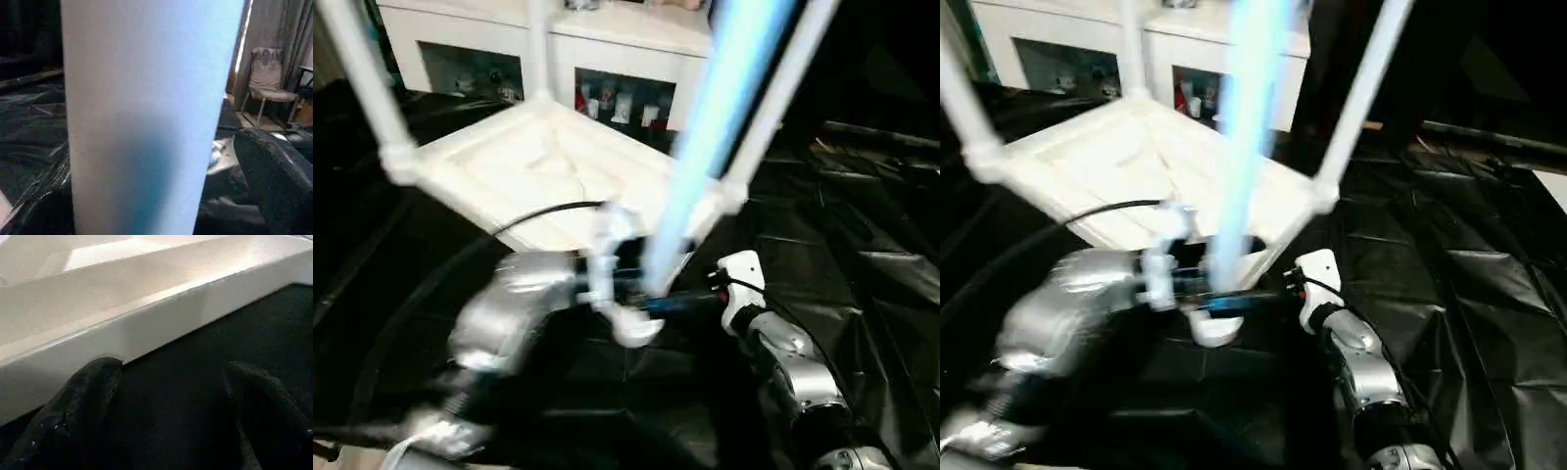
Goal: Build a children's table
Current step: Rotate table base
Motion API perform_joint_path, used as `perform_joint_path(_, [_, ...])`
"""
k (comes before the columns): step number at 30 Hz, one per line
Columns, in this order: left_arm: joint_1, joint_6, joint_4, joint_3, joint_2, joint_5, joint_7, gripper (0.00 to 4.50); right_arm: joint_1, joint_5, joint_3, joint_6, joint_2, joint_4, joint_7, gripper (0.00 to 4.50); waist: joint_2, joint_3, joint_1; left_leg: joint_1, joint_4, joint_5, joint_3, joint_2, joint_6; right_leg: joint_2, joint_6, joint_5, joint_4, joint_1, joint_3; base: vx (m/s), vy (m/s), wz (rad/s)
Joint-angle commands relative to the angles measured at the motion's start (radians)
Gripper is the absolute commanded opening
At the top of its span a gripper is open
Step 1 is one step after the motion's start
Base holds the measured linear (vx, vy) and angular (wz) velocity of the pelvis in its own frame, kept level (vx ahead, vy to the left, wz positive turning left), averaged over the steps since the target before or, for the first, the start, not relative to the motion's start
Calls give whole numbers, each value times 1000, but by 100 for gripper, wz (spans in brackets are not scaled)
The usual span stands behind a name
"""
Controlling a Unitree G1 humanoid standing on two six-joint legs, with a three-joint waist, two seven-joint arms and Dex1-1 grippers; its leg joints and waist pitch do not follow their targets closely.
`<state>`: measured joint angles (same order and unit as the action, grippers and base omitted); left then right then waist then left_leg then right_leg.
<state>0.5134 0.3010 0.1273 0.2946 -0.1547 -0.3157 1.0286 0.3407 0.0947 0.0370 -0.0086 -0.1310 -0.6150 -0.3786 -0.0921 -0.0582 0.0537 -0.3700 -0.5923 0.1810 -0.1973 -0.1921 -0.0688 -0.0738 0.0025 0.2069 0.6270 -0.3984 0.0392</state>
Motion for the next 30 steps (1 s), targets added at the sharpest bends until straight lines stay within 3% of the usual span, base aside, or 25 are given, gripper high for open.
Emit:
perform_joint_path(1, [49, -47, 79, 57, 59, 51, -52, 439, 20, 1, 27, -26, 19, 8, -37, 399, 16, 63, 6, 9, 66, 127, 17, -34, 21, -55, -210, -36, -62, 53, -41, 0, 0, 0])
perform_joint_path(2, [61, -59, 104, 58, 72, 65, -71, 439, 17, 2, 27, -28, 19, 11, -40, 399, 22, 63, 6, 11, 66, 133, 18, -34, 27, -56, -218, -42, -62, 53, -41, 0, 0, 0])
perform_joint_path(5, [81, -93, 147, 65, 99, 88, -90, 439, 8, 13, 31, -32, 19, 19, -68, 399, 17, 60, 5, 9, 66, 168, 18, -35, 37, -59, -230, 1, -69, 55, -41, 0, 0, 0])
perform_joint_path(7, [103, -118, 193, 70, 149, 108, -127, 439, -14, 29, 46, -40, 26, 49, -119, 399, 27, 59, 7, 12, 67, 188, 19, -37, 35, -60, -233, 28, -73, 53, -42, 0, 0, 0])
perform_joint_path(8, [103, -118, 193, 70, 149, 108, -127, 439, -14, 29, 46, -40, 26, 49, -119, 399, 22, 57, 7, 12, 68, 204, 19, -40, 34, -61, -234, 41, -75, 53, -41, 0, 0, 0])
perform_joint_path(11, [124, -160, 258, 73, 184, 145, -174, 439, -25, 26, 53, -46, 31, 65, -131, 399, 26, 58, 8, 12, 70, 216, 21, -39, 33, -61, -236, 70, -79, 52, -40, 0, 0, 0])
perform_joint_path(12, [139, -197, 303, 76, 194, 176, -210, 439, -26, 18, 43, -54, 29, 63, -109, 399, 34, 58, 10, 15, 69, 222, 21, -40, 30, -62, -237, 75, -79, 50, -41, 0, 0, 0])
perform_joint_path(15, [174, -254, 398, 66, 204, 233, -289, 439, -26, 12, 6, -69, 21, 61, -58, 399, 31, 57, 14, 15, 70, 236, 21, -38, 26, -62, -221, 114, -85, 50, -41, 0, 0, 0])
perform_joint_path(18, [212, -325, 482, 29, 194, 268, -363, 439, -56, 57, -62, -65, -21, 114, -59, 399, 34, 60, 23, 14, 67, 210, 23, -38, 38, -65, -217, 99, -83, 54, -41, 0, 0, 0])
perform_joint_path(23, [205, -389, 469, -20, 205, 195, -261, 439, -120, 102, -116, -51, -87, 206, -112, 399, 39, 63, 43, 10, 62, 159, 19, -38, 84, -67, -248, 7, -75, 56, -39, 0, 0, 0])
perform_joint_path(25, [188, -388, 443, -17, 193, 167, -186, 439, -142, 115, -128, -46, -104, 235, -132, 399, 42, 62, 46, 12, 63, 171, 19, -39, 87, -68, -257, 16, -75, 54, -39, 0, 0, 0])
perform_joint_path(26, [168, -369, 414, 6, 161, 146, -83, 439, -162, 130, -134, -40, -119, 263, -156, 399, 39, 62, 47, 12, 64, 178, 19, -40, 89, -69, -256, 28, -76, 55, -39, 0, 0, 0])
perform_joint_path(30, [151, -354, 399, 41, 81, 128, 61, 439, -199, 152, -139, -16, -150, 315, -200, 399, 43, 59, 48, 13, 67, 207, 18, -38, 86, -67, -238, 94, -83, 52, -40, 0, 0, 0])
